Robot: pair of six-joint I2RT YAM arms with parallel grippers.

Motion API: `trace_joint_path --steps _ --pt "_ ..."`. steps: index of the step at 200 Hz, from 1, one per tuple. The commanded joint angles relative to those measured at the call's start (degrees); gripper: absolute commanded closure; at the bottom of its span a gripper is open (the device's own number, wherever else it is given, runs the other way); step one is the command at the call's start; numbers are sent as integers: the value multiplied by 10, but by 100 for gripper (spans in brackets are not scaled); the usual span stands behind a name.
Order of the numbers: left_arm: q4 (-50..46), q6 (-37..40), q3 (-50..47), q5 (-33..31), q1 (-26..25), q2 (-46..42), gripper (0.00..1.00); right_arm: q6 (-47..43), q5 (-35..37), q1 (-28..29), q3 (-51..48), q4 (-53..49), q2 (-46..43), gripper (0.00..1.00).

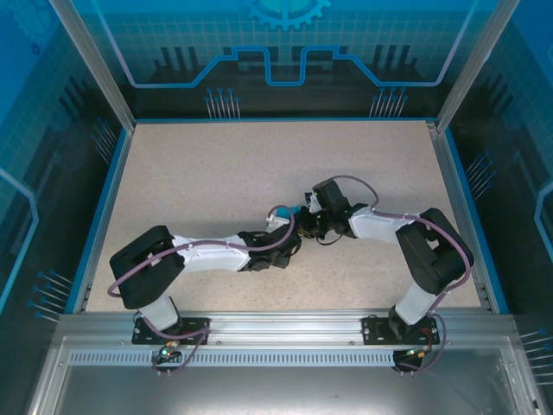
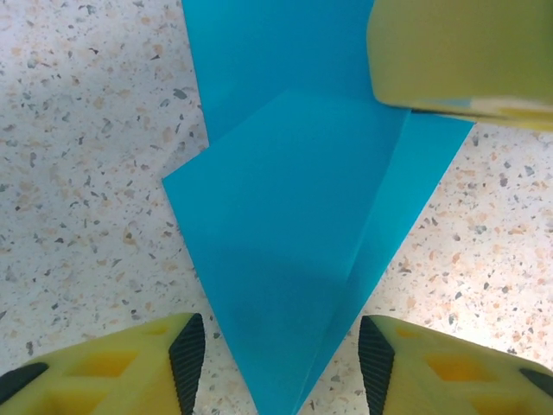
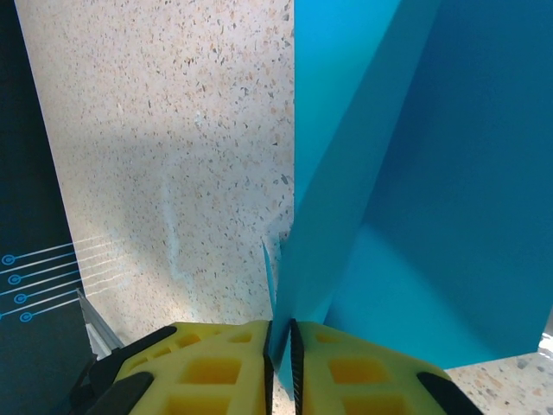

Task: Fold a paper plane with a square sheet of paper (pick it up from the middle)
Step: Fourth fold the wing at the center of the table.

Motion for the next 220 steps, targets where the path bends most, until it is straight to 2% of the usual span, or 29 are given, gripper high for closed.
trace_joint_path --steps 1,37,55,69,84,110,168,193,220 --pt "45 -7 -42 -1 -2 -52 41 2 -2 -9 5 -13 6 82" --pt "119 -37 -150 18 23 -197 34 -6 -15 -9 5 -10 10 76" --pt "131 -62 -196 60 80 -268 34 -12 -19 -9 4 -11 11 74" --pt "134 -70 -214 121 135 -299 36 -19 -25 -7 7 -12 15 73" --pt "114 -54 -206 138 153 -313 36 -26 -25 -6 12 -22 20 73" --pt "94 -26 -180 162 152 -302 36 -43 -27 -4 15 -38 30 74" --pt "120 7 -145 246 146 -224 40 -51 3 -3 39 -58 41 80" --pt "94 34 -104 236 117 -179 41 -47 25 -3 42 -76 39 85" --pt "60 51 -56 211 88 -122 42 -42 22 -3 39 -70 38 86"
